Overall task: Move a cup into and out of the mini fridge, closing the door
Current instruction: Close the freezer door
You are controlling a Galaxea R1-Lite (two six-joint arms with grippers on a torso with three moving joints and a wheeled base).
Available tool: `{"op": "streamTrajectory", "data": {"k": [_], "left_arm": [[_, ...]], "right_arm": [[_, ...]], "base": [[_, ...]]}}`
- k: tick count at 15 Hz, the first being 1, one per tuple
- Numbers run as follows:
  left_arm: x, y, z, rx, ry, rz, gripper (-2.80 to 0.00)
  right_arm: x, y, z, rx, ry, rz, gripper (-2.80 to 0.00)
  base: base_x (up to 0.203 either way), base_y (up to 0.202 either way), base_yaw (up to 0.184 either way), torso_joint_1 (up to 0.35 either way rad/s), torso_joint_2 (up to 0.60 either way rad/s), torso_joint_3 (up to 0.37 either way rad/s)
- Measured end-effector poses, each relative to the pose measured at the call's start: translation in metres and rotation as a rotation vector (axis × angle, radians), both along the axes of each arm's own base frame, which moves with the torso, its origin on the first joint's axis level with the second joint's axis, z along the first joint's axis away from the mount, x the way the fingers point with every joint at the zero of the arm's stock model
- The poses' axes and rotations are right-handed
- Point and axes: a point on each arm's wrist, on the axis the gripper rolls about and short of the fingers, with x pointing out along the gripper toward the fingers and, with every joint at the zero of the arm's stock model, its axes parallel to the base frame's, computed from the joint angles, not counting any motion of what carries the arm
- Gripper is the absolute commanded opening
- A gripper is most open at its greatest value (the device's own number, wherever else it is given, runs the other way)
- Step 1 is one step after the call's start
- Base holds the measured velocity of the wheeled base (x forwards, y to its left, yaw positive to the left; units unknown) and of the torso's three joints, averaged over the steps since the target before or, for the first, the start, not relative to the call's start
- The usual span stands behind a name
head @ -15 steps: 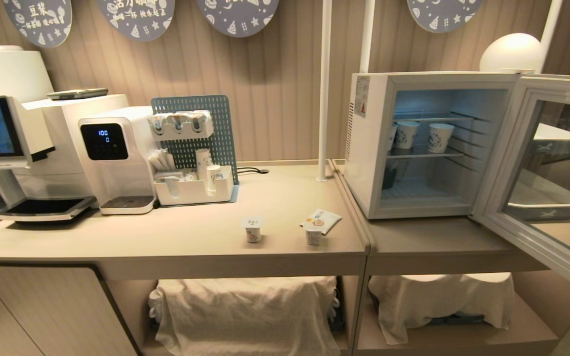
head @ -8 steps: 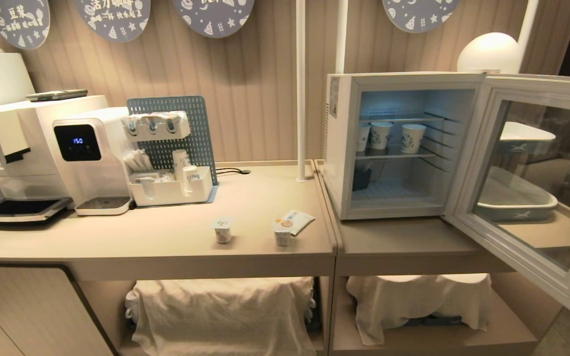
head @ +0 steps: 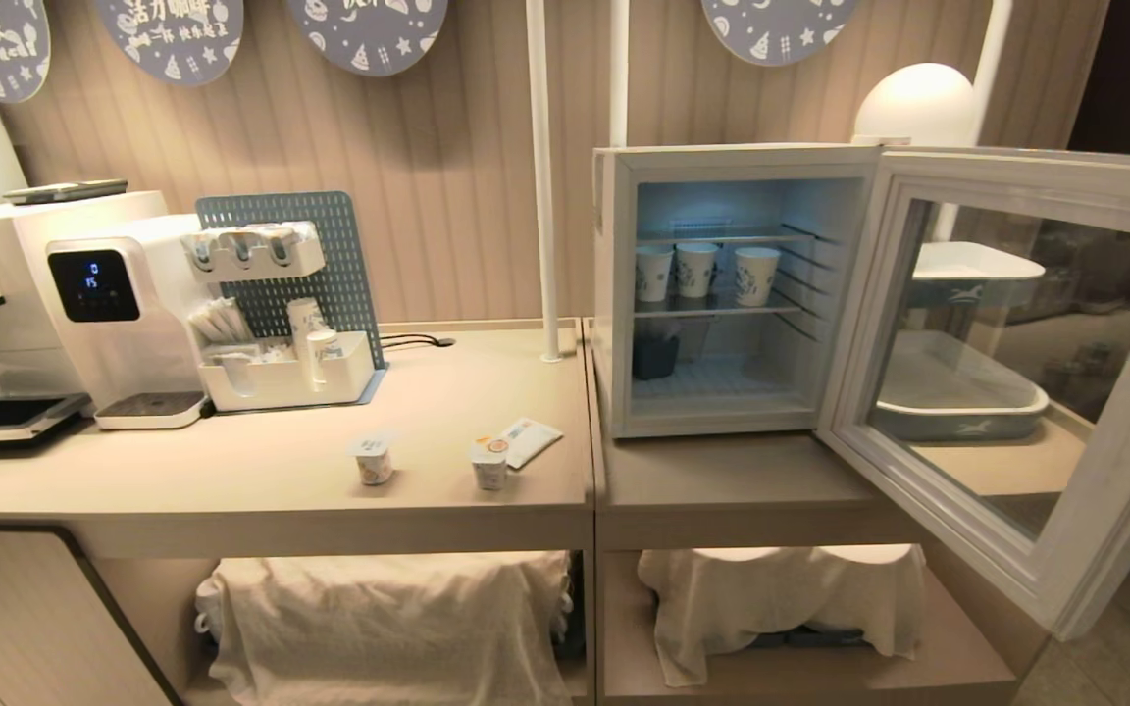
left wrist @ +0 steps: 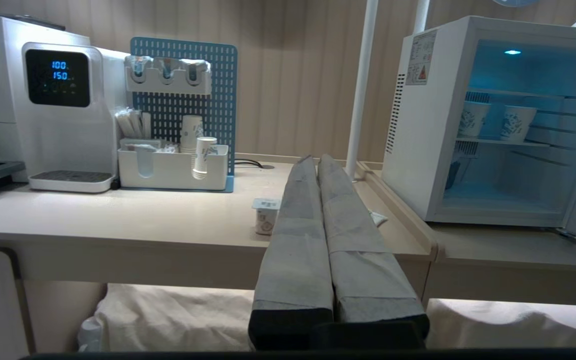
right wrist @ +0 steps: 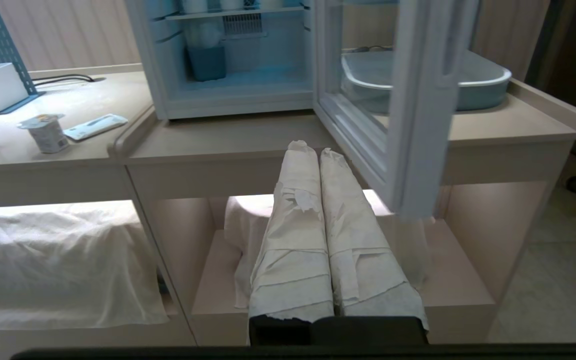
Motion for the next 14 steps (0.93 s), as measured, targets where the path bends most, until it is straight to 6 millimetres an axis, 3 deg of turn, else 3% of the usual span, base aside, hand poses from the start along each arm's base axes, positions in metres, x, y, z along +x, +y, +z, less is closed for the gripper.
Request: {"op": "streamTrajectory", "data": {"k": [14], "left_arm": [[0.0000,0.0001,0.0000,-0.001,0.000,0.001,-2.80]], "right_arm": [[0.0000,0.0000,0.0000,0.000,0.001,0.000,-2.80]], "base": [[0.000,-0.195,0.000,0.002,0.00,0.003]]}}
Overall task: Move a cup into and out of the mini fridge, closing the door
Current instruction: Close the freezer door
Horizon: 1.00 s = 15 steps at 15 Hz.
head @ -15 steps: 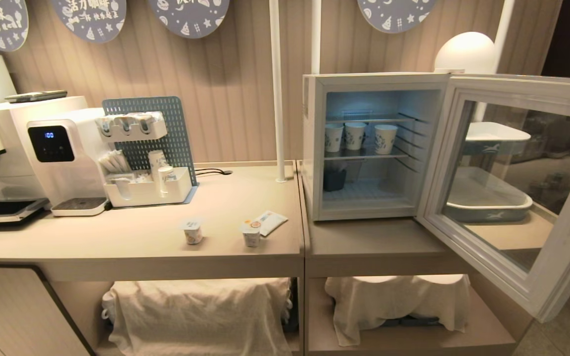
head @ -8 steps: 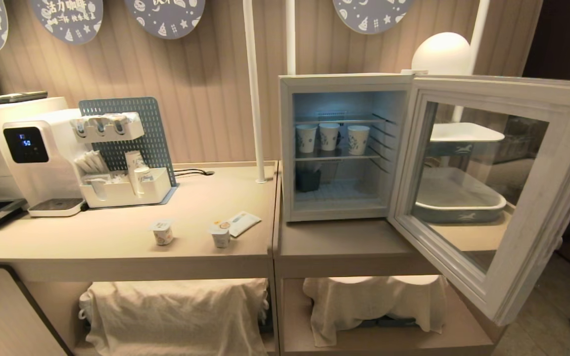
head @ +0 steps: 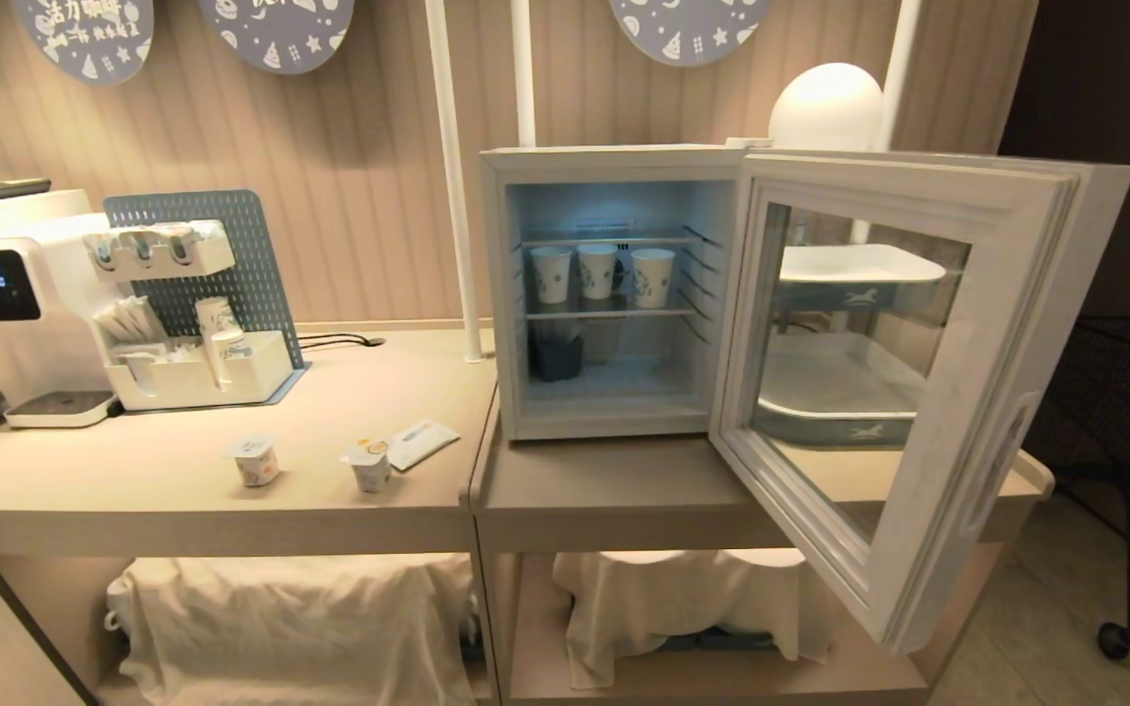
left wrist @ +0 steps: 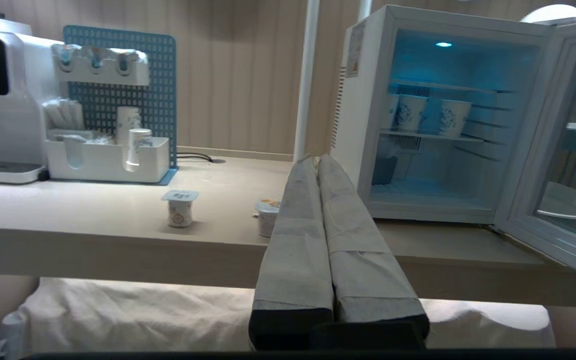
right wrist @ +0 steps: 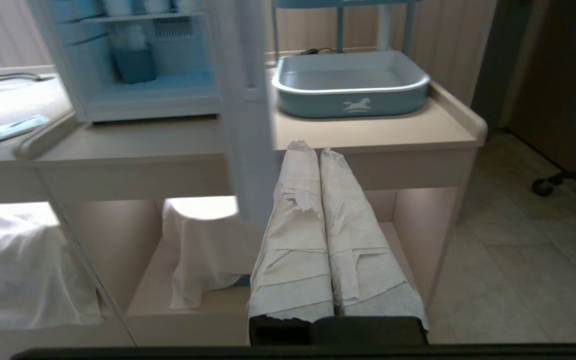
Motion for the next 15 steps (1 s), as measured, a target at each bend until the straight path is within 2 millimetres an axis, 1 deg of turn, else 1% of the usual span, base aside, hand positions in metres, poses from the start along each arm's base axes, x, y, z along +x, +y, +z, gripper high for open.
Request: {"op": "streamTrajectory", "data": {"k": [5,7,15], "left_arm": [[0.0000,0.0000,0.0000,-0.002,0.000,-0.001,-2.80],[0.0000,0.0000,0.0001,-0.003,-0.001,-0.001,-2.80],[-0.0001,0.0000,0.0002,-0.003,-0.003,-0.001,-2.80]], "right_arm": [[0.0000,0.0000,0.0000,0.000,0.000,-0.001,-2.80],[0.0000,0.0000,-0.0002,0.000,0.002,-0.001,-2.80],[0.0000,0.0000,-0.0001,0.000,0.001,0.000,-2.80]], "base": [[0.000,-0.187,0.000,0.004,0.00,0.003],[0.000,-0.106,0.002,0.002,0.00,0.008],[0.000,0.000,0.000,0.000,0.00,0.000]]}}
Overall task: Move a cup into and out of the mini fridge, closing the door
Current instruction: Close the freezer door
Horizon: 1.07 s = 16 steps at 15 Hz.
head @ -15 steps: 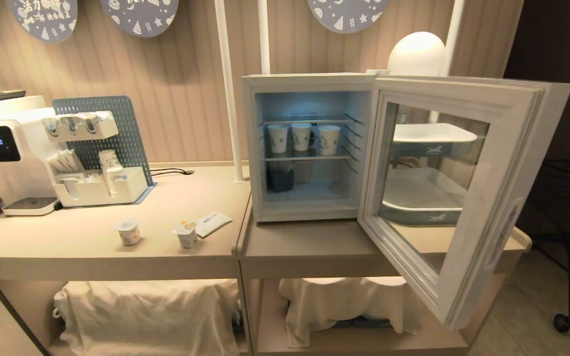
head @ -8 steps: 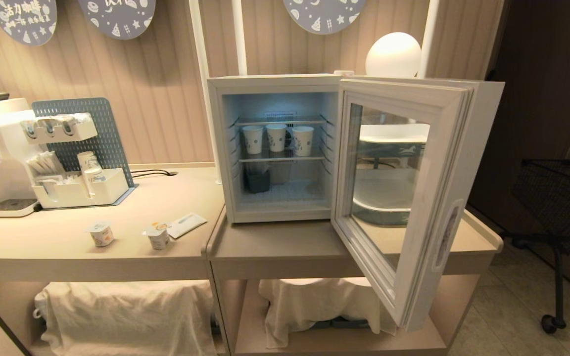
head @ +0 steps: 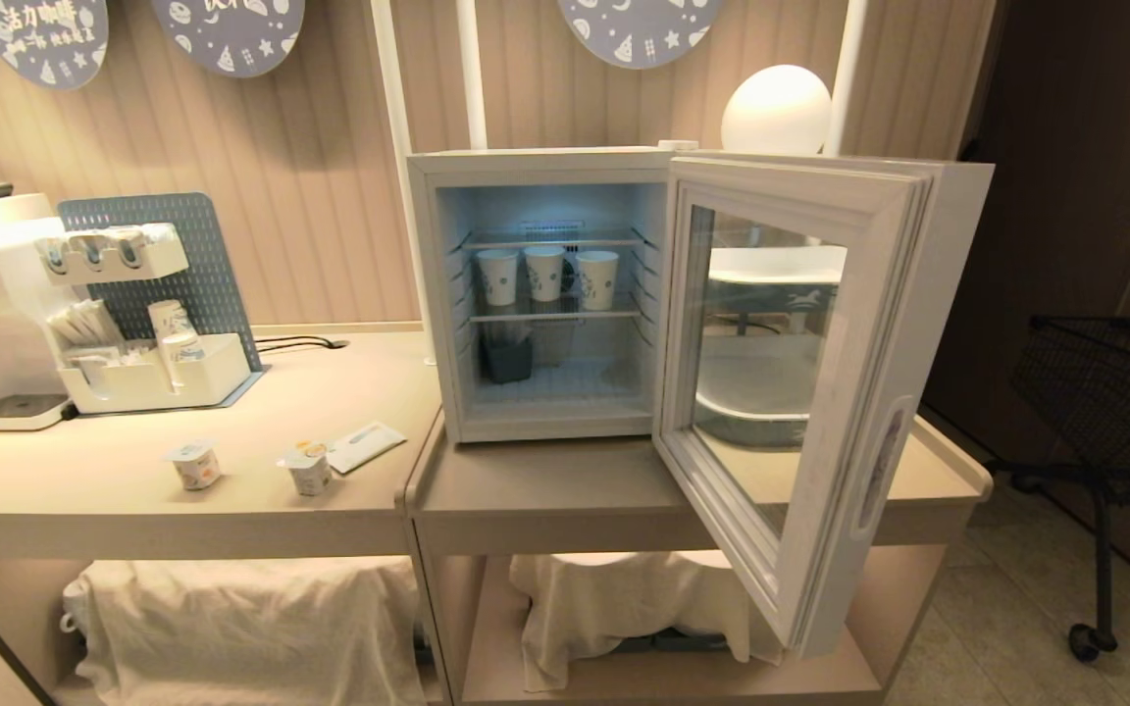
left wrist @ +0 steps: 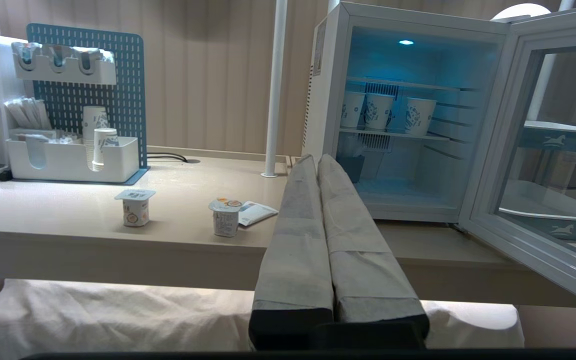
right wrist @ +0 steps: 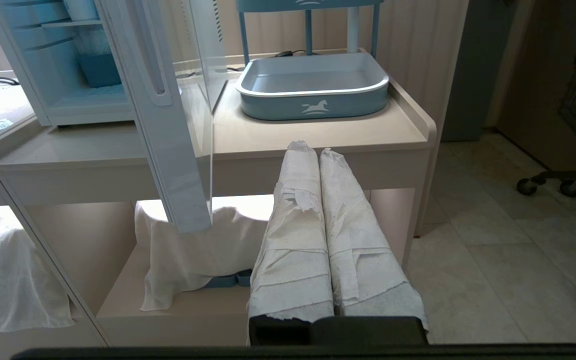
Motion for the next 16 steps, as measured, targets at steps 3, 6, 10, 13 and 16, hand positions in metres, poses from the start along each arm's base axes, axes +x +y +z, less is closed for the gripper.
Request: {"op": "streamTrajectory", "data": {"k": [3,6,10,13,16], "left_arm": [[0.0000,0.0000,0.0000,0.000,0.000,0.001,-2.80],[0.0000,0.0000,0.0000,-0.001,0.000,-0.001,-2.80],[0.0000,0.0000,0.0000,-0.001,0.000,0.000,-2.80],[0.0000,0.0000,0.0000,-0.001,0.000,0.000,-2.80],[0.0000,0.0000,0.0000,-0.001,0.000,0.000,-2.80]], "right_arm": [[0.0000,0.0000,0.0000,0.000,0.000,0.000,-2.80],[0.0000,0.0000,0.0000,0.000,0.000,0.000,-2.80],[0.0000,0.0000,0.0000,0.000,0.000,0.000,-2.80],[0.0000,0.0000,0.0000,0.000,0.000,0.000,-2.80],[0.0000,0.0000,0.0000,0.000,0.000,0.000,-2.80]], "base": [[0.000,0.000,0.000,0.000,0.00,0.000],[0.000,0.000,0.000,0.000,0.00,0.000],[0.000,0.000,0.000,0.000,0.00,0.000],[0.000,0.000,0.000,0.000,0.00,0.000],[0.000,0.000,0.000,0.000,0.00,0.000]]}}
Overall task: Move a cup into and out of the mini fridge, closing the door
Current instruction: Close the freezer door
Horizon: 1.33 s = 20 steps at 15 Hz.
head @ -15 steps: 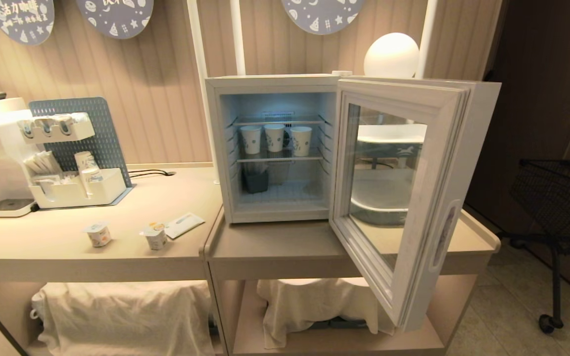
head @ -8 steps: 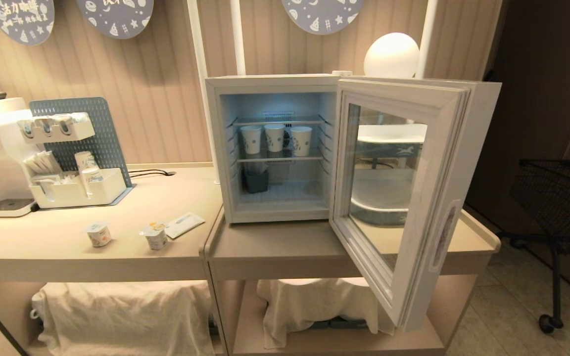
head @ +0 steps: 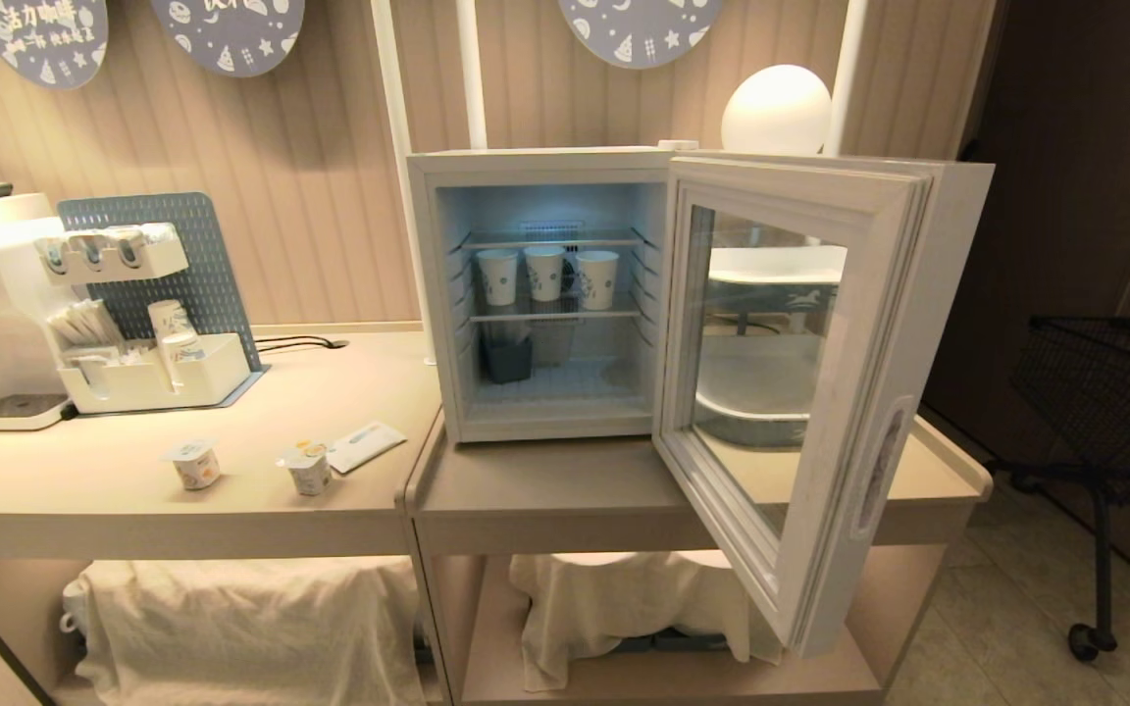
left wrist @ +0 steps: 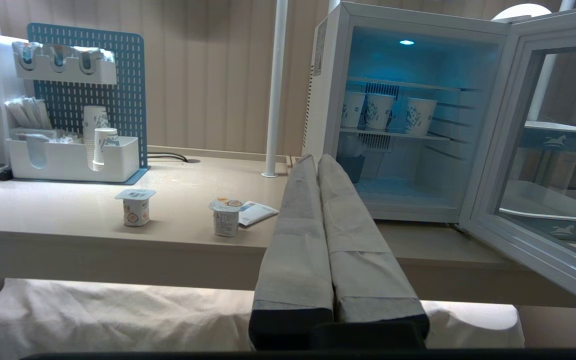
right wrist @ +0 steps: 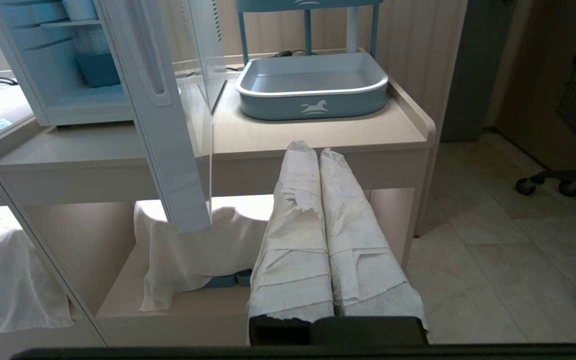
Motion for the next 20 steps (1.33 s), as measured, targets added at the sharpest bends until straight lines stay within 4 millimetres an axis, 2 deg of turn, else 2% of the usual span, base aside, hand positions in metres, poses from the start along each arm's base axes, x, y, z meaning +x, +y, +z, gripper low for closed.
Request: {"op": "streamTrajectory", "data": {"k": [7,9,11,13,15,18,20], "left_arm": [[0.000,0.000,0.000,0.000,0.000,0.000,-2.80],[0.000,0.000,0.000,0.000,0.000,0.000,-2.80],[0.000,0.000,0.000,-0.003,0.000,0.000,-2.80],[0.000,0.000,0.000,-0.003,0.000,0.000,-2.80],[0.000,0.000,0.000,-0.003,0.000,-0.001,-2.80],[0.000,0.000,0.000,-0.003,0.000,-0.001,-2.80],[0.000,0.000,0.000,-0.004,0.000,-0.001,-2.80]], "right_arm": [[0.000,0.000,-0.001,0.005,0.038,-0.004,-2.80],[0.000,0.000,0.018,0.068,0.037,-0.007,-2.80],[0.008,-0.001,0.043,0.164,0.085,0.013,-2.80],[0.028,0.000,0.061,0.238,0.162,0.058,-2.80],[0.056,0.004,0.070,0.289,0.237,0.102,-2.80],[0.112,0.014,0.070,0.331,0.369,0.142,-2.80],[0.158,0.017,0.061,0.357,0.444,0.159,-2.80]], "base": [[0.000,0.000,0.000,0.000,0.00,0.000],[0.000,0.000,0.000,0.000,0.00,0.000],[0.000,0.000,0.000,0.000,0.00,0.000],[0.000,0.000,0.000,0.000,0.00,0.000],[0.000,0.000,0.000,0.000,0.00,0.000],[0.000,0.000,0.000,0.000,0.00,0.000],[0.000,0.000,0.000,0.000,0.00,0.000]]}}
